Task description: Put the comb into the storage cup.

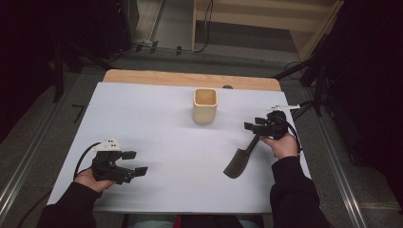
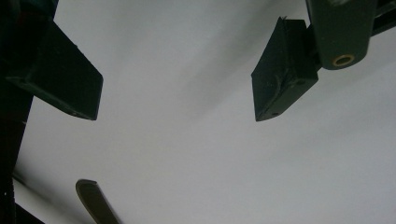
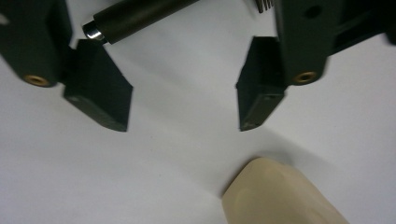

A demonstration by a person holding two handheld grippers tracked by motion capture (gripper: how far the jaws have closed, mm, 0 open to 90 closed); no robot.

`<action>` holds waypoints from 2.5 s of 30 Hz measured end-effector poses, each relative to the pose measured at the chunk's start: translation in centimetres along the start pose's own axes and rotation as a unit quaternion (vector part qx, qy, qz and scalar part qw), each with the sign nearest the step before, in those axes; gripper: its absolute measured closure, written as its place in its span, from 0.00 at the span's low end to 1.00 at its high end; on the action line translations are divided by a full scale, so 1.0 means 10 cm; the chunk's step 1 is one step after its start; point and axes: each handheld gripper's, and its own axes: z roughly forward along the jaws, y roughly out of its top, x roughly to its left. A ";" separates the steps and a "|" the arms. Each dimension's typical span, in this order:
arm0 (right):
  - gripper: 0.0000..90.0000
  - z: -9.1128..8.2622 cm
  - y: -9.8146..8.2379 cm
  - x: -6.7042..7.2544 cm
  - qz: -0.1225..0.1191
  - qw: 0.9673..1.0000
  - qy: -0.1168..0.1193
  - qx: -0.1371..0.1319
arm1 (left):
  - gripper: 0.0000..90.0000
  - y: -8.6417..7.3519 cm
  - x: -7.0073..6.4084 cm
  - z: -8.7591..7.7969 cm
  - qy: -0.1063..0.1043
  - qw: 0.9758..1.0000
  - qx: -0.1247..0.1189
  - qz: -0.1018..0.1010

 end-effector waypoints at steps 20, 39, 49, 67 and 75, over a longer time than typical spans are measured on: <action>0.97 0.17 -0.17 -0.12 0.006 0.997 -0.039 0.072 | 0.19 0.00 0.00 0.00 -0.001 1.000 -0.004 0.000; 0.97 0.14 -0.27 -0.23 0.018 0.994 -0.049 0.095 | 0.19 0.01 0.00 0.00 -0.001 1.000 -0.004 0.000; 0.97 0.07 -0.35 -0.24 0.012 0.994 -0.045 0.102 | 0.19 0.01 0.01 0.00 0.000 1.000 -0.005 -0.001; 0.97 -0.10 -0.47 -0.20 0.023 0.991 -0.036 0.126 | 0.19 0.01 0.02 -0.01 0.001 1.000 -0.009 -0.001; 0.97 -0.13 -0.52 -0.14 0.012 0.991 -0.028 0.132 | 0.19 0.01 0.02 -0.02 0.003 1.000 -0.011 -0.004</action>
